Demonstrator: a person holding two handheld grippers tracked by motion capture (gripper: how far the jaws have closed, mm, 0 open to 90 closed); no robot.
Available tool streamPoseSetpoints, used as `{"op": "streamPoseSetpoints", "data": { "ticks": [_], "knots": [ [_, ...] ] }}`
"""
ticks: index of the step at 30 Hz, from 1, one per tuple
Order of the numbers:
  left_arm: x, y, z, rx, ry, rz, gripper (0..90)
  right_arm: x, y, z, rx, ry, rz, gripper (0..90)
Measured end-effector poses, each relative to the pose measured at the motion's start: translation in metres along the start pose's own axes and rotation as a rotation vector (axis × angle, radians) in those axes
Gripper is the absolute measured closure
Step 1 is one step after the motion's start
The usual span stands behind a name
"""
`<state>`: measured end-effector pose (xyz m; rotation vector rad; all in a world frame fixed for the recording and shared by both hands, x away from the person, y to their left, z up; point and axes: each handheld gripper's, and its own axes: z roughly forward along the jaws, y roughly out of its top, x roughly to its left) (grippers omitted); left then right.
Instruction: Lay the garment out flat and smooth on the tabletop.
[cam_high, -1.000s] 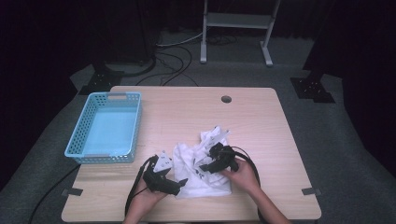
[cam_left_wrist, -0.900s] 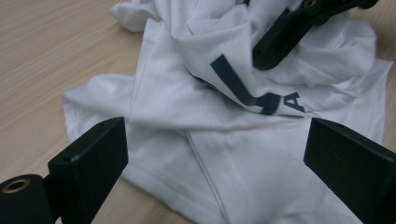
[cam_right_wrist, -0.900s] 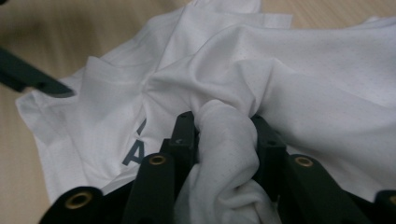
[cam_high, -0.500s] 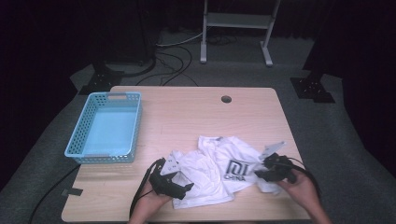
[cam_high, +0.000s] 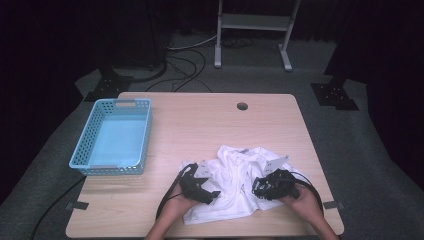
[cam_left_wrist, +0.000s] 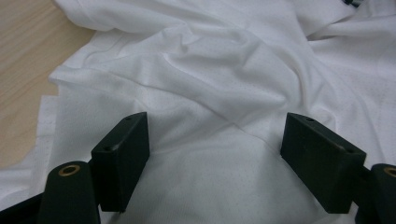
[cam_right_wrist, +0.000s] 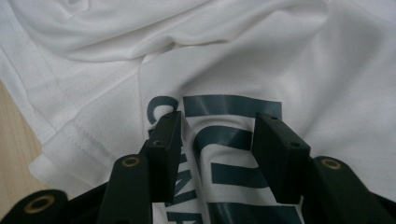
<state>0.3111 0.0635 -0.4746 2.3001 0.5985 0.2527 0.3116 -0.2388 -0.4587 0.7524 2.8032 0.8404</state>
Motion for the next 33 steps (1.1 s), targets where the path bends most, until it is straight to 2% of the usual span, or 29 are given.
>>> {"op": "streamPoseSetpoints", "data": {
  "ticks": [1,3,4,5,6,7,8,9,10,11,12,13,14,15,16,17,18,19,20,22,23,24,25,26,27,28,31,32,33],
  "knots": [
    [0.001,-0.004,-0.005,0.010,0.004,0.004,24.3,0.000,0.000,0.000,0.000,0.000,0.000,52.7],
    [0.004,-0.021,-0.024,0.024,0.002,-0.002,24.3,0.017,-0.009,-0.004,-0.014,0.021,-0.019,52.6],
    [0.004,-0.021,-0.024,0.024,0.002,-0.002,24.3,0.017,-0.009,-0.004,-0.014,0.021,-0.019,52.6],
    [0.004,-0.027,-0.031,0.030,-0.008,-0.010,24.3,0.022,-0.011,-0.005,-0.014,0.040,-0.026,52.4],
    [0.004,-0.036,-0.044,0.052,-0.034,-0.024,24.3,0.031,-0.015,-0.009,0.004,0.103,-0.039,48.7],
    [0.004,-0.036,-0.044,0.052,-0.034,-0.024,24.2,0.031,-0.015,-0.009,0.004,0.103,-0.039,48.7],
    [0.003,-0.038,-0.050,0.073,-0.045,-0.036,24.2,0.033,-0.015,-0.011,0.027,0.151,-0.040,47.0],
    [0.003,-0.036,-0.058,0.077,-0.039,-0.076,20.8,0.032,-0.014,-0.023,0.009,0.191,-0.032,45.0],
    [0.003,-0.036,-0.058,0.077,-0.039,-0.076,18.0,0.026,-0.013,-0.031,-0.028,0.186,-0.019,43.2],
    [0.005,-0.033,-0.060,0.037,-0.036,-0.092,18.0,0.018,-0.010,-0.037,-0.055,0.152,0.000,41.1],
    [0.010,-0.021,-0.056,-0.019,-0.031,-0.097,18.0,0.008,-0.006,-0.042,-0.066,0.100,0.012,40.3],
    [0.010,-0.021,-0.056,-0.019,-0.031,-0.097,18.1,0.008,-0.006,-0.042,-0.066,0.100,0.012,40.3],
    [0.018,-0.005,-0.043,-0.027,-0.012,-0.090,18.0,-0.018,0.001,-0.043,-0.084,0.028,0.053,40.3],
    [0.023,0.002,-0.036,-0.036,-0.010,-0.094,18.1,-0.030,0.004,-0.040,-0.078,-0.007,0.075,40.2],
    [0.023,0.002,-0.036,-0.036,-0.010,-0.094,18.5,-0.042,0.007,-0.035,-0.060,-0.044,0.081,40.3],
    [0.033,0.014,-0.021,-0.038,0.011,-0.127,21.1,-0.053,0.009,-0.028,-0.037,-0.068,0.094,40.3],
    [0.033,0.014,-0.021,-0.038,0.011,-0.127,22.3,-0.053,0.009,-0.028,-0.037,-0.068,0.094,40.3],
    [0.038,0.019,-0.014,-0.024,0.018,-0.143,25.8,-0.070,0.013,-0.016,-0.009,-0.091,0.126,41.3],
    [0.048,0.024,-0.001,-0.001,0.007,-0.207,32.4,-0.075,0.015,-0.010,0.008,-0.104,0.122,42.4],
    [0.052,0.025,0.005,0.018,0.005,-0.214,40.5,-0.079,0.017,0.000,0.035,-0.129,0.117,45.8],
    [0.054,0.024,0.014,0.021,0.007,-0.197,43.8,-0.079,0.018,0.004,0.045,-0.129,0.112,48.9],
    [0.052,0.022,0.014,0.011,-0.004,-0.180,51.8,-0.078,0.017,0.006,0.032,-0.112,0.119,56.9],
    [0.052,0.022,0.014,0.011,-0.004,-0.180,59.0,-0.078,0.017,0.006,0.032,-0.112,0.119,56.9],
    [0.049,0.021,0.013,0.011,-0.008,-0.151,59.0,-0.075,0.016,0.006,0.020,-0.098,0.108,62.3],
    [0.044,0.019,0.012,0.015,-0.015,-0.109,73.1,-0.065,0.013,0.005,0.010,-0.069,0.077,75.7],
    [0.038,0.017,0.010,0.021,-0.026,-0.086,73.1,-0.065,0.013,0.005,0.010,-0.069,0.077,75.7],
    [0.017,0.009,-0.008,0.037,-0.098,-0.018,81.6,-0.043,0.007,-0.002,0.051,0.000,0.049,86.0],
    [0.011,0.007,-0.017,0.018,-0.102,0.005,83.7,-0.026,0.001,-0.015,0.027,0.043,0.032,86.8],
    [0.008,0.006,-0.026,-0.010,-0.093,0.011,84.2,-0.021,0.001,-0.023,0.003,0.055,0.030,87.0]
  ]
}}
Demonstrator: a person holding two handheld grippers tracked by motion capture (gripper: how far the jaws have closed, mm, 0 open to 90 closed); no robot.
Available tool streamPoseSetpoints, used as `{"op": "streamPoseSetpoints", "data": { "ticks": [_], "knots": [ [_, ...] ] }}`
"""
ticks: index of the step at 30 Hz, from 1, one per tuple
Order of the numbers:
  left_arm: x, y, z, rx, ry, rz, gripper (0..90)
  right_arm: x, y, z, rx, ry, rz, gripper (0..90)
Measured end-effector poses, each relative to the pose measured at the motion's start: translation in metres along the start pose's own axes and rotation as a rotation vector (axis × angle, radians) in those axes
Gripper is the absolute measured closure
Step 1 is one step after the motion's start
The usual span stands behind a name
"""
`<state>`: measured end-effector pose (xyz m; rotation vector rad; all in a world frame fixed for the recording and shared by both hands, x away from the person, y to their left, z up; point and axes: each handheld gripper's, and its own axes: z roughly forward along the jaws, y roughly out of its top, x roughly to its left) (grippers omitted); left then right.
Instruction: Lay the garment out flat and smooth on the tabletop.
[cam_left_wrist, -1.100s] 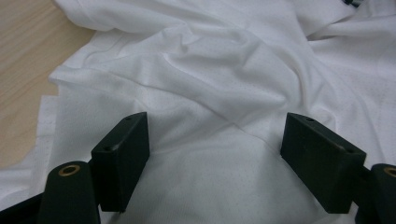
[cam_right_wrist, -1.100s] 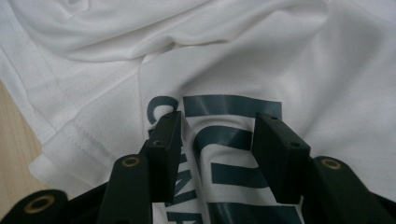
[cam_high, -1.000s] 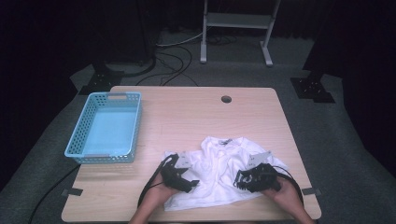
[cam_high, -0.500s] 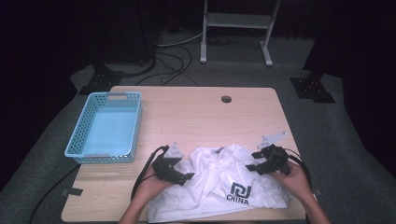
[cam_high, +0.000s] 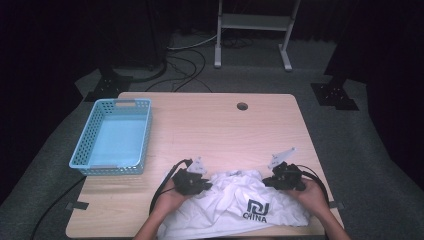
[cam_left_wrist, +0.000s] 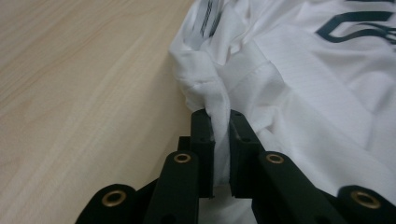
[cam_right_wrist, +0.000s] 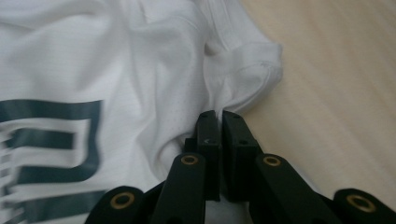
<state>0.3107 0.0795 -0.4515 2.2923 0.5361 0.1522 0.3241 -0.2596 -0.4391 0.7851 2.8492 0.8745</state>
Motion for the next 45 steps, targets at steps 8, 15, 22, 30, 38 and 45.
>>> {"op": "streamPoseSetpoints", "data": {
  "ticks": [8,15,22,30,38,45],
  "knots": [
    [0.119,0.123,-0.018,-0.153,0.643,0.063,48.5,-0.105,0.143,-0.072,-0.082,-0.476,-0.006,75.3],
    [0.157,0.096,0.040,-0.008,0.374,-0.153,41.8,-0.120,0.173,-0.025,-0.056,-0.292,0.067,52.1],
    [0.149,0.044,0.065,-0.033,0.316,-0.232,43.9,-0.070,0.101,0.072,0.029,-0.180,0.079,54.4],
    [0.105,0.022,0.040,0.011,0.241,-0.228,40.3,-0.051,0.048,0.048,-0.009,-0.160,0.039,57.9],
    [0.007,-0.006,0.003,-0.022,0.149,0.018,35.4,-0.019,-0.039,-0.024,0.085,-0.202,0.029,52.4],
    [-0.006,0.009,0.026,-0.030,0.085,0.109,57.5,0.015,-0.029,0.002,-0.005,-0.105,-0.031,50.8]
  ]
}}
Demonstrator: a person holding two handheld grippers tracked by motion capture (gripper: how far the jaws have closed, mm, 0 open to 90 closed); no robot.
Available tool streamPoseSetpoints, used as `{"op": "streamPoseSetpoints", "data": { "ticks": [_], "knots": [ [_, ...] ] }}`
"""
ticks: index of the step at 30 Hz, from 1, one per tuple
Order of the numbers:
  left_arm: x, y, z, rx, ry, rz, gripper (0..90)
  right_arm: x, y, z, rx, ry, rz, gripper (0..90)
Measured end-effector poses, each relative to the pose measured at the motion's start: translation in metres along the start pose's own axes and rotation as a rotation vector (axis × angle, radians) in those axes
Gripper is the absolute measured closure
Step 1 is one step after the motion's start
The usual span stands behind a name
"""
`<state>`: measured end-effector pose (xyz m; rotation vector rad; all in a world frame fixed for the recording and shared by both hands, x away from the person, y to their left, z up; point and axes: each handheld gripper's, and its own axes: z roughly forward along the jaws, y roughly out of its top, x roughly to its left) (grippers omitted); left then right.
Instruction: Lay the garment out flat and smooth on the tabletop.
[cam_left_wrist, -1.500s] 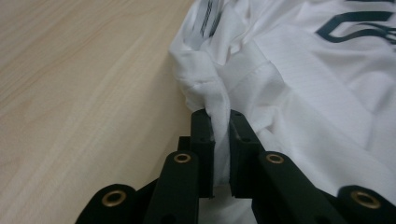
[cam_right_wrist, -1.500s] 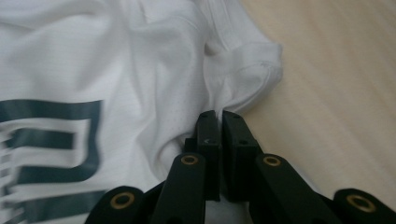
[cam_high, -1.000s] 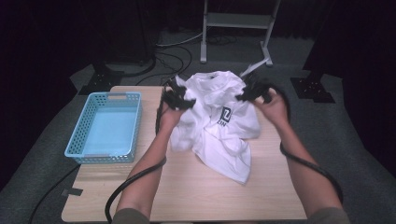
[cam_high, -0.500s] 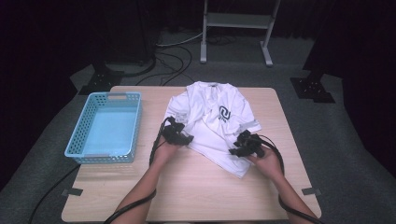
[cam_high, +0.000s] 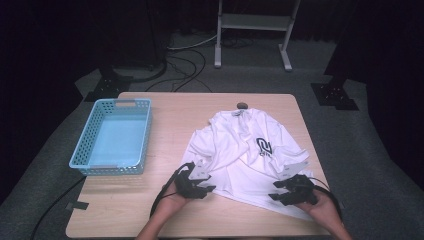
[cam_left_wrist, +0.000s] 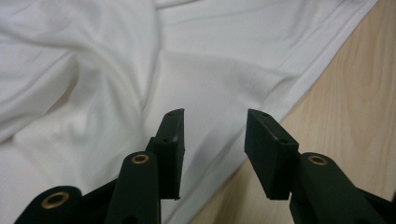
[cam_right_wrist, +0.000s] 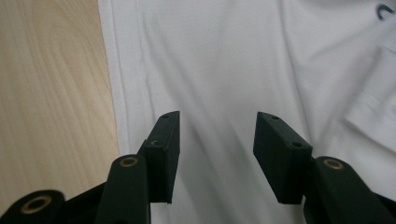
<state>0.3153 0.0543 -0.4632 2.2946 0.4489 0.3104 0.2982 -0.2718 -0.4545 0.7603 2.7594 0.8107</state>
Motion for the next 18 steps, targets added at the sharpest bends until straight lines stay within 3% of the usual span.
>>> {"op": "streamPoseSetpoints", "data": {
  "ticks": [2,3,4,5,7,9,10,11,12,13,14,15,16,17,18],
  "knots": [
    [0.002,0.003,0.005,0.009,0.008,-0.009,54.6,0.002,0.005,0.010,0.002,0.019,0.007,50.4],
    [0.005,0.000,0.013,0.054,-0.011,-0.047,54.4,0.004,0.007,0.012,-0.010,0.023,0.007,50.7],
    [0.005,0.000,0.013,0.054,-0.011,-0.047,54.6,0.004,0.007,0.012,-0.010,0.023,0.007,50.7],
    [0.004,-0.008,0.008,0.027,-0.024,-0.110,55.7,0.007,0.006,0.012,-0.013,0.025,0.003,51.4],
    [0.001,-0.011,0.003,0.031,-0.013,-0.114,58.2,0.014,-0.001,0.008,-0.030,0.040,-0.010,52.2],
    [-0.011,-0.020,-0.009,0.033,-0.022,-0.134,58.4,0.019,-0.005,0.006,-0.032,0.051,-0.019,52.2],
    [-0.019,-0.025,-0.016,0.038,-0.047,-0.146,59.0,0.024,-0.009,0.003,-0.032,0.060,-0.029,52.2],
    [-0.042,-0.032,-0.033,0.079,-0.175,-0.182,59.7,0.037,-0.017,-0.004,-0.008,0.119,-0.054,51.7],
    [-0.042,-0.032,-0.033,0.079,-0.175,-0.182,59.2,0.037,-0.017,-0.004,-0.008,0.119,-0.054,51.7],
    [-0.061,-0.034,-0.044,0.124,-0.267,-0.179,54.5,0.048,-0.023,-0.013,0.055,0.207,-0.098,51.8],
    [-0.065,-0.033,-0.048,0.106,-0.239,-0.167,43.2,0.051,-0.024,-0.017,0.069,0.210,-0.113,49.8],
    [-0.065,-0.033,-0.048,0.106,-0.239,-0.167,40.9,0.051,-0.024,-0.017,0.069,0.210,-0.113,49.8],
    [-0.064,-0.030,-0.049,0.065,-0.222,-0.181,37.0,0.042,-0.022,-0.023,0.014,0.179,-0.051,47.6],
    [-0.059,-0.026,-0.050,0.025,-0.188,-0.200,37.0,0.042,-0.022,-0.023,0.014,0.179,-0.051,47.6],
    [-0.052,-0.021,-0.049,-0.002,-0.118,-0.205,35.2,0.032,-0.020,-0.022,-0.012,0.161,-0.012,45.4]
  ]
}}
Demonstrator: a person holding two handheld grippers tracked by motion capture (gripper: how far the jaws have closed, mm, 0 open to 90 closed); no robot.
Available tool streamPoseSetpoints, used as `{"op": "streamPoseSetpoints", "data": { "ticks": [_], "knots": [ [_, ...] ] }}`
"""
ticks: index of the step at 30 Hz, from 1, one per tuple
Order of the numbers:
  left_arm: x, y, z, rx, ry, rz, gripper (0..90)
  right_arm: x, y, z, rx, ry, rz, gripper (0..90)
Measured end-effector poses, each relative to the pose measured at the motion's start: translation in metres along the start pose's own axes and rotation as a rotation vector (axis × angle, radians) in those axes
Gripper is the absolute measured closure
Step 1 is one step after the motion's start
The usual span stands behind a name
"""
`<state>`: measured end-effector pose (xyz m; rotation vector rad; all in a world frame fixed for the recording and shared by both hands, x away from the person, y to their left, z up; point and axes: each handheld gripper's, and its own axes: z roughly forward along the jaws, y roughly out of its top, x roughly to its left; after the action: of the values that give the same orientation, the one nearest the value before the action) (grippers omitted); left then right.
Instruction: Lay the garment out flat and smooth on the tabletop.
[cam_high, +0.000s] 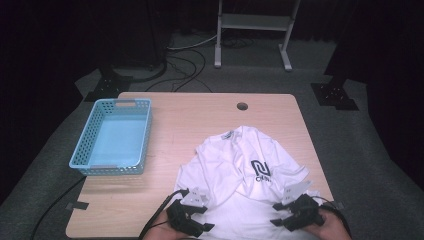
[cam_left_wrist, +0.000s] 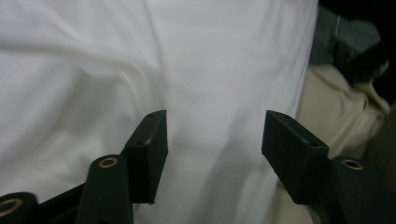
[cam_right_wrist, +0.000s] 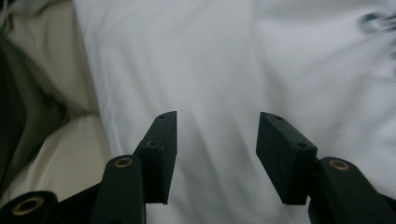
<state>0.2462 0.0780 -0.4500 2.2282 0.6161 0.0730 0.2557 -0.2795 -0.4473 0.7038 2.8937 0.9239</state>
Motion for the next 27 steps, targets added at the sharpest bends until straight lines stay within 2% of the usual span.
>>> {"op": "streamPoseSetpoints", "data": {
  "ticks": [1,2,3,4,5,7,9,10,11,12,13,14,15,16,17,18,19,20,21,22,23,24,25,26,27],
  "knots": [
    [0.020,0.010,0.003,-0.020,0.097,-0.038,33.9,-0.017,0.008,0.005,0.007,-0.078,0.059,43.5],
    [0.020,0.010,0.003,-0.020,0.097,-0.038,35.3,-0.017,0.008,0.005,0.007,-0.078,0.059,43.5],
    [0.033,0.014,0.005,-0.028,0.151,-0.054,35.3,-0.022,0.013,0.009,0.000,-0.084,0.068,43.0],
    [0.057,0.019,0.010,-0.045,0.196,-0.097,41.6,-0.022,0.021,0.018,-0.007,-0.083,0.054,42.1],
    [0.057,0.019,0.010,-0.045,0.196,-0.097,42.0,-0.022,0.021,0.018,-0.007,-0.083,0.054,42.1],
    [0.079,0.028,0.018,-0.032,0.259,-0.091,42.0,-0.016,0.026,0.025,-0.005,-0.098,0.006,40.9],
    [0.103,0.040,0.028,-0.034,0.279,-0.083,41.9,-0.014,0.028,0.031,0.013,-0.117,-0.003,40.0],
    [0.115,0.047,0.034,-0.018,0.299,-0.089,41.9,-0.013,0.029,0.034,0.018,-0.123,-0.012,39.6],
    [0.127,0.053,0.040,0.003,0.303,-0.081,41.9,-0.013,0.029,0.034,0.016,-0.132,-0.025,39.6],
    [0.139,0.058,0.046,0.015,0.301,-0.084,42.4,-0.018,0.030,0.030,-0.004,-0.143,-0.011,39.4],
    [0.150,0.063,0.052,0.031,0.298,-0.105,44.8,-0.018,0.030,0.030,-0.004,-0.143,-0.011,39.4],
    [0.160,0.066,0.057,0.040,0.285,-0.116,45.8,-0.032,0.030,0.020,-0.044,-0.149,0.024,38.9],
    [0.167,0.069,0.061,0.052,0.269,-0.122,45.8,-0.032,0.030,0.020,-0.044,-0.149,0.024,38.9],
    [0.176,0.074,0.065,0.045,0.234,-0.138,51.5,-0.054,0.032,0.008,-0.073,-0.189,0.073,37.0],
    [0.176,0.074,0.065,0.045,0.234,-0.138,53.3,-0.054,0.032,0.008,-0.073,-0.189,0.073,37.0],
    [0.177,0.076,0.066,0.053,0.214,-0.132,53.3,-0.066,0.033,0.003,-0.090,-0.201,0.099,36.3],
    [0.178,0.079,0.067,0.056,0.198,-0.119,55.4,-0.079,0.034,0.000,-0.103,-0.214,0.124,36.3],
    [0.178,0.080,0.068,0.058,0.187,-0.109,59.4,-0.105,0.039,0.000,-0.076,-0.251,0.175,35.9],
    [0.179,0.082,0.070,0.075,0.174,-0.102,59.4,-0.105,0.039,0.000,-0.076,-0.251,0.175,35.9],
    [0.180,0.083,0.072,0.078,0.175,-0.087,65.2,-0.131,0.045,0.003,-0.053,-0.294,0.199,35.9],
    [0.181,0.084,0.072,0.082,0.185,-0.081,69.9,-0.144,0.048,0.004,-0.042,-0.305,0.228,35.8],
    [0.183,0.084,0.073,0.076,0.181,-0.083,69.9,-0.144,0.048,0.004,-0.042,-0.305,0.228,35.8],
    [0.183,0.084,0.074,0.066,0.172,-0.083,78.8,-0.166,0.055,0.007,-0.036,-0.331,0.257,35.6],
    [0.183,0.084,0.074,0.068,0.182,-0.070,78.8,-0.166,0.055,0.007,-0.036,-0.331,0.257,35.6],
    [0.182,0.084,0.075,0.065,0.177,-0.071,82.5,-0.174,0.060,0.010,-0.032,-0.324,0.276,35.6]
  ]
}}
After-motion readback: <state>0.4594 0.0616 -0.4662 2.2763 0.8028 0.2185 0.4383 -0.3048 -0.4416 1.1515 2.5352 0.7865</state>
